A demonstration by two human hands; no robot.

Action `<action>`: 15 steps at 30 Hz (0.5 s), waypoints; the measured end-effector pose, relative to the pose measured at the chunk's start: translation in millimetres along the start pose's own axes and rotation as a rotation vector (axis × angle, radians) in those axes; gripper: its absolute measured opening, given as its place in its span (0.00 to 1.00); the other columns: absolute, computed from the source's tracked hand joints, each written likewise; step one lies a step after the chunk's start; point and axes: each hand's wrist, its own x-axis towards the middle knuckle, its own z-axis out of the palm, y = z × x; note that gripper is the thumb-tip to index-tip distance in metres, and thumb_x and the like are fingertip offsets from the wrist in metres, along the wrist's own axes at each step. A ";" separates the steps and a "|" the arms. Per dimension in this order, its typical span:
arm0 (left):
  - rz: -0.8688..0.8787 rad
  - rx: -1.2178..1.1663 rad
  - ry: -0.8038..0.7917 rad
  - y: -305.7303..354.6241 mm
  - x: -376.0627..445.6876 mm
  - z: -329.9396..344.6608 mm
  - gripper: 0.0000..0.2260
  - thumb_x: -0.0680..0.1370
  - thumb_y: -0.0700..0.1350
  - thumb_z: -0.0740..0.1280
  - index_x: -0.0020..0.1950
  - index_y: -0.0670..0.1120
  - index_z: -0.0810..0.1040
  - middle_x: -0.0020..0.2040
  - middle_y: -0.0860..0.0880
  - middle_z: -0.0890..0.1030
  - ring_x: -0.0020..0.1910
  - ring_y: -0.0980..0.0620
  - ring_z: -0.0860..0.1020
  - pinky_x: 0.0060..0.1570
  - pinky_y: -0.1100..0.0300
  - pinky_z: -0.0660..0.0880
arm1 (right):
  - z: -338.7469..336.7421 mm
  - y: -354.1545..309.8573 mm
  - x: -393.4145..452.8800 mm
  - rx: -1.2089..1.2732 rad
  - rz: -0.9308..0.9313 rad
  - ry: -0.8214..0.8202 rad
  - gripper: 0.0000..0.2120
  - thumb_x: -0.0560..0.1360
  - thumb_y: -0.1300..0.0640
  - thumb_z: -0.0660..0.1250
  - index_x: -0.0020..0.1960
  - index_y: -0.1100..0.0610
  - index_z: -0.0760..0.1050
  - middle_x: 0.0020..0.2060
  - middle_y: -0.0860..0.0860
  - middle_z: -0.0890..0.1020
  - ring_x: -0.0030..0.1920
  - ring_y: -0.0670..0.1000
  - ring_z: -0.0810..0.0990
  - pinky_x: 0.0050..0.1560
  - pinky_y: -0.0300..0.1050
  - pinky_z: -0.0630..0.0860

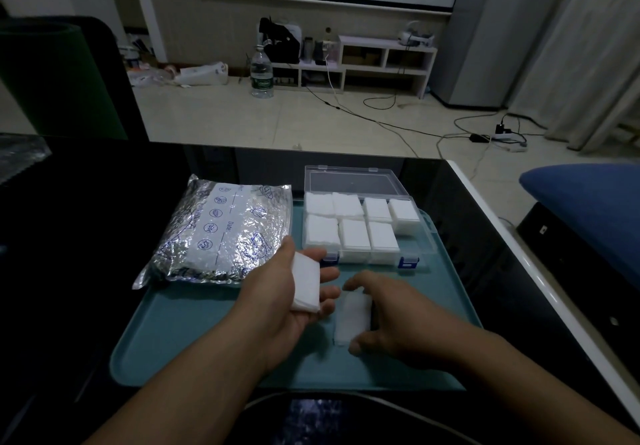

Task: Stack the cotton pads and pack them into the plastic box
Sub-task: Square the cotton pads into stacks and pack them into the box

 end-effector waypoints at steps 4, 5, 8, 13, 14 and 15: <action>-0.003 0.004 -0.001 -0.2 -0.5 -1.0 0.23 0.83 0.57 0.53 0.54 0.40 0.77 0.42 0.39 0.80 0.26 0.50 0.75 0.25 0.61 0.73 | 1.2 -1.1 3.4 0.025 -0.029 -0.040 0.26 0.68 0.53 0.76 0.63 0.50 0.71 0.43 0.44 0.78 0.43 0.45 0.76 0.42 0.38 0.71; -0.002 0.003 -0.003 0.0 -1.2 -0.8 0.23 0.83 0.57 0.53 0.54 0.40 0.77 0.42 0.40 0.80 0.26 0.50 0.74 0.25 0.61 0.73 | 1.8 -0.3 4.4 0.044 -0.024 -0.049 0.23 0.69 0.55 0.76 0.61 0.49 0.73 0.41 0.45 0.79 0.41 0.44 0.77 0.42 0.38 0.72; 0.002 0.006 -0.008 1.5 -2.1 -0.1 0.23 0.84 0.57 0.52 0.53 0.39 0.77 0.40 0.40 0.80 0.26 0.50 0.74 0.25 0.61 0.73 | 2.0 3.2 5.6 0.114 -0.012 -0.036 0.19 0.70 0.55 0.75 0.59 0.49 0.75 0.43 0.47 0.81 0.41 0.43 0.78 0.44 0.36 0.74; 0.019 -0.017 -0.009 5.9 -0.2 -2.4 0.23 0.83 0.57 0.52 0.52 0.40 0.77 0.32 0.43 0.82 0.26 0.50 0.75 0.24 0.63 0.72 | 6.5 0.2 2.5 0.102 -0.066 0.075 0.32 0.71 0.40 0.70 0.72 0.44 0.64 0.62 0.43 0.69 0.56 0.41 0.72 0.57 0.38 0.70; 0.021 -0.027 -0.013 7.2 -0.1 -2.4 0.23 0.83 0.57 0.52 0.52 0.40 0.77 0.32 0.43 0.82 0.26 0.50 0.75 0.24 0.63 0.72 | 9.0 -2.3 3.0 0.057 -0.116 0.099 0.33 0.71 0.38 0.69 0.73 0.44 0.62 0.64 0.42 0.66 0.61 0.43 0.69 0.62 0.40 0.69; 0.024 -0.033 -0.014 8.0 -0.1 -2.4 0.23 0.83 0.57 0.52 0.52 0.40 0.77 0.32 0.43 0.82 0.26 0.50 0.75 0.24 0.62 0.73 | 11.6 -5.1 4.1 0.007 -0.157 0.097 0.34 0.72 0.37 0.68 0.74 0.44 0.61 0.66 0.43 0.64 0.64 0.45 0.66 0.65 0.43 0.68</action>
